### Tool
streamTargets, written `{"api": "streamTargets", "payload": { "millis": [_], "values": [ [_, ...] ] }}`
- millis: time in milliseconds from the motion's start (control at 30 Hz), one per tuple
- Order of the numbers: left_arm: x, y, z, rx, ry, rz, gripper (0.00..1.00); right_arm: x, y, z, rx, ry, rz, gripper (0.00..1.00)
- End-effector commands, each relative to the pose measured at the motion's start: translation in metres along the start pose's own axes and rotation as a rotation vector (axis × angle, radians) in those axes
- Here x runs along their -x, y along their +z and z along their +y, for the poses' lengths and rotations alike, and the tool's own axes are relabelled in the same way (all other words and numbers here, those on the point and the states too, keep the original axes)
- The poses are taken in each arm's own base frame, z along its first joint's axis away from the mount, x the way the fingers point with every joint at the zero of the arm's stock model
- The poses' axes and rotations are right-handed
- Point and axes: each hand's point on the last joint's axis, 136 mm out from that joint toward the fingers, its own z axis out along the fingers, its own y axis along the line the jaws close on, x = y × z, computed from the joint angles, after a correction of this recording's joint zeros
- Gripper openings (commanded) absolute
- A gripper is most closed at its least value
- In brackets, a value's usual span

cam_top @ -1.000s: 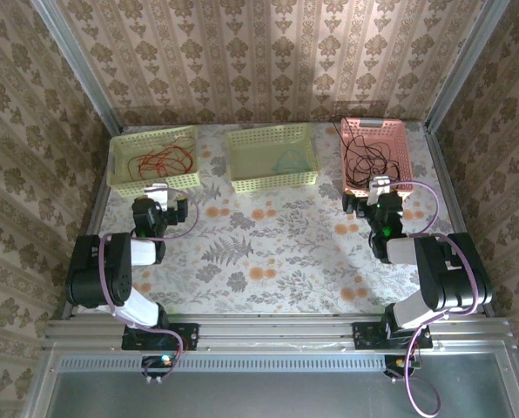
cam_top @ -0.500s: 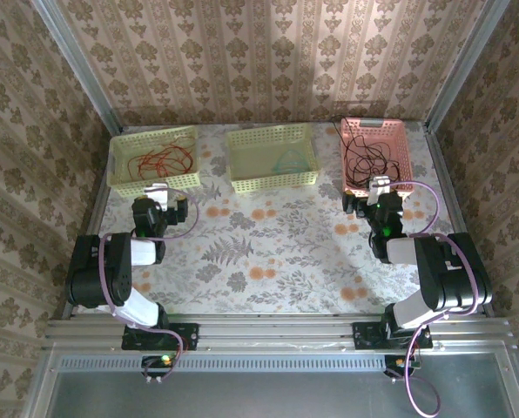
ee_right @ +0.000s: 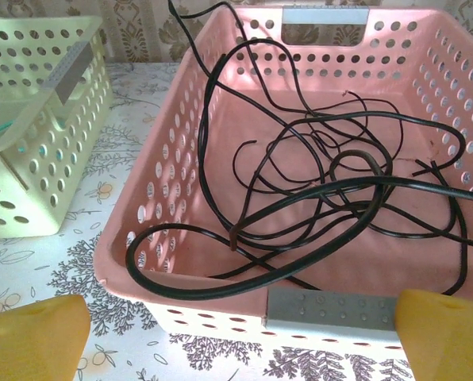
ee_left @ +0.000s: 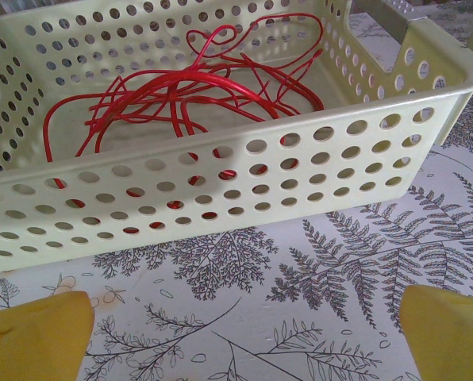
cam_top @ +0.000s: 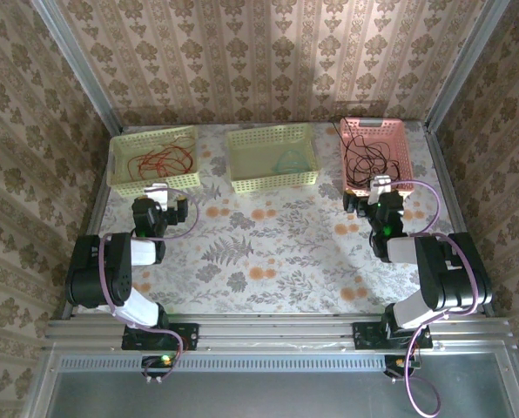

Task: Untangle the cables

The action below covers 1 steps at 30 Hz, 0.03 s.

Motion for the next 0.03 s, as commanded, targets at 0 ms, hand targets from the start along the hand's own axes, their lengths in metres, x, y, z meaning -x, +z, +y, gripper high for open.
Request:
{"api": "streamTargets", "payload": {
  "millis": [0],
  "values": [
    [0.0086, 0.0014, -0.0028, -0.013, -0.01, -0.021, 1.0, -0.0065, 0.0027, -0.0011, 0.003, 0.024, 0.03, 1.0]
  ]
}}
